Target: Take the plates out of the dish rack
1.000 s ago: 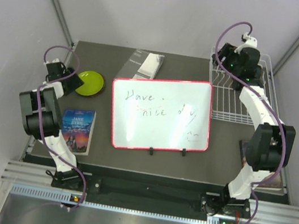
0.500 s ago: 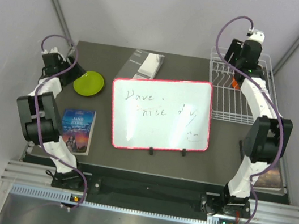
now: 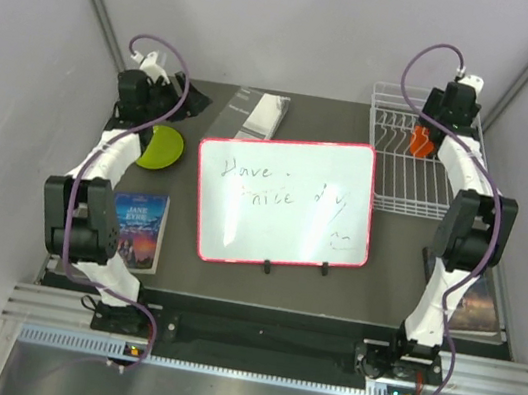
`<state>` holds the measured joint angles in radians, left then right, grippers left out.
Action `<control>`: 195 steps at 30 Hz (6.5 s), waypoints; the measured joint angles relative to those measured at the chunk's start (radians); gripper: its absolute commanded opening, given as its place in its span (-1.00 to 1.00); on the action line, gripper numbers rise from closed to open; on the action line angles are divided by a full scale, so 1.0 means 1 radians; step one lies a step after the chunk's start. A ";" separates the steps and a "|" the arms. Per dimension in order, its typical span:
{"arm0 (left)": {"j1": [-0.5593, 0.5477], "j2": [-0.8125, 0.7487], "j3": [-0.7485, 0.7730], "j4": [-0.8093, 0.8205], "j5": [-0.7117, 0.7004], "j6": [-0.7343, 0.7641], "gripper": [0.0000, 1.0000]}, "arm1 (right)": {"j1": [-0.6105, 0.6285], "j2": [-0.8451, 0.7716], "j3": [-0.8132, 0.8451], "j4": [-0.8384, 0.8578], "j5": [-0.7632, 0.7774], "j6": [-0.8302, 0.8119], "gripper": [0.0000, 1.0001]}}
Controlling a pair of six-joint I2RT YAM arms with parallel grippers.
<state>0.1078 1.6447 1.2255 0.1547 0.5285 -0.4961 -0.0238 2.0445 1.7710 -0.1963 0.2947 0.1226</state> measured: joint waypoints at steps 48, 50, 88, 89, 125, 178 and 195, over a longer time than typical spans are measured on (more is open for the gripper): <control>-0.175 0.200 0.166 0.228 0.150 -0.126 0.53 | 0.124 -0.278 -0.122 0.217 0.231 -0.157 -0.99; -0.196 0.252 0.217 0.285 0.167 -0.171 0.53 | 0.124 -0.297 -0.122 0.208 0.144 -0.109 -0.99; -0.378 0.625 0.607 0.563 0.167 -0.500 -0.79 | 0.274 -0.117 -0.251 0.577 -0.818 0.607 -0.98; -0.378 0.625 0.607 0.567 0.171 -0.499 -0.91 | 0.274 -0.117 -0.250 0.578 -0.818 0.614 -0.98; 0.129 0.126 -0.036 0.442 0.000 -0.300 -1.00 | 0.058 -0.227 -0.344 0.497 -0.763 0.457 0.28; 0.319 0.197 -0.138 0.043 -0.182 -0.003 0.86 | -0.066 -0.328 -0.426 0.234 -0.481 0.221 0.35; 0.269 0.178 0.005 -0.192 -0.314 0.133 0.85 | -0.103 -0.328 -0.383 0.145 -0.217 0.112 0.37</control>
<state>0.3767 1.8229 1.2304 -0.0376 0.2146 -0.3634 -0.1265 1.7161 1.3880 -0.0517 0.0780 0.2344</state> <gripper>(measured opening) 0.930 0.678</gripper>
